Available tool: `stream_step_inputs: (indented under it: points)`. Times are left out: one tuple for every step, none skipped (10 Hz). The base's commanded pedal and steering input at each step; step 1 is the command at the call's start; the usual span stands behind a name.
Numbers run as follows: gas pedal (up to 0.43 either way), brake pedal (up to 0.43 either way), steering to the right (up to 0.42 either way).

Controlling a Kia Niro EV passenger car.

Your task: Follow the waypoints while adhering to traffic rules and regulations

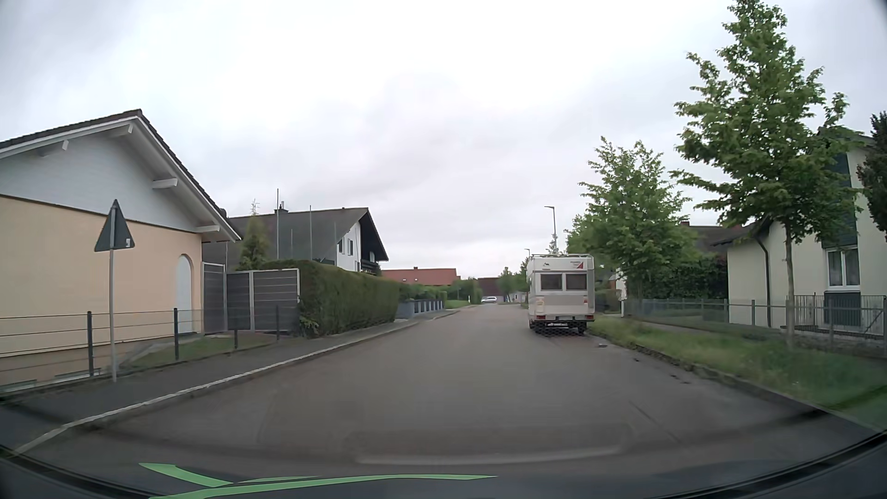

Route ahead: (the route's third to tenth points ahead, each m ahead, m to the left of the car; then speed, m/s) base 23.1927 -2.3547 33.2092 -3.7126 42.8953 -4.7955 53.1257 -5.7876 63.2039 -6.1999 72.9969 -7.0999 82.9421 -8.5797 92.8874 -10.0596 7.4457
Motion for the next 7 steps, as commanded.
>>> stream_step_inputs:
  points:
    - [0.028, 0.000, 0.004]
    - [0.028, 0.000, 0.006]
    - [0.020, 0.000, 0.007]
    - [0.000, 0.000, 0.007]
    - [0.000, 0.000, 0.007]
    - [0.000, 0.000, 0.008]
    - [0.000, 0.000, 0.009]
